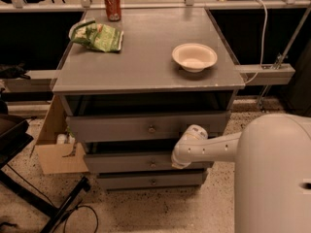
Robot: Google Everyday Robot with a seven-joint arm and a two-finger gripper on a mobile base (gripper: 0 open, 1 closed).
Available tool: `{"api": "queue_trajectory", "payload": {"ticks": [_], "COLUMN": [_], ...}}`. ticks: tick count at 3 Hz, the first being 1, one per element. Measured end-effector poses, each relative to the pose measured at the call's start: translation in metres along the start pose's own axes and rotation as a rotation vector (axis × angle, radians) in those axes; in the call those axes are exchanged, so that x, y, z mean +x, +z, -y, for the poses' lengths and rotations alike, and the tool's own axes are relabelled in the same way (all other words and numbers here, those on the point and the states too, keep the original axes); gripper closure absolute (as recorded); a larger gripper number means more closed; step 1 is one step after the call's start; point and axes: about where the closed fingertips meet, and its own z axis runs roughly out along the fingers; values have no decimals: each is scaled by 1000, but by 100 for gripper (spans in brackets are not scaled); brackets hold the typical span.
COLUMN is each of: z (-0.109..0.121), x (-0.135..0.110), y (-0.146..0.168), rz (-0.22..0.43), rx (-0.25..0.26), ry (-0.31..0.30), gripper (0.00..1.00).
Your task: Open middle drawer
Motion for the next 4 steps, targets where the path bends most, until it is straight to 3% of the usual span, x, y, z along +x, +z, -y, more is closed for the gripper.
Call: {"api": "queue_trajectory", "payload": {"ticks": [1,4], "z": [2,-16], "x": [-2,14], "y": [-9,-20], "rz": [0,-14], "rx": [0,-41], "ry": [0,4], "gripper": [96,100]}}
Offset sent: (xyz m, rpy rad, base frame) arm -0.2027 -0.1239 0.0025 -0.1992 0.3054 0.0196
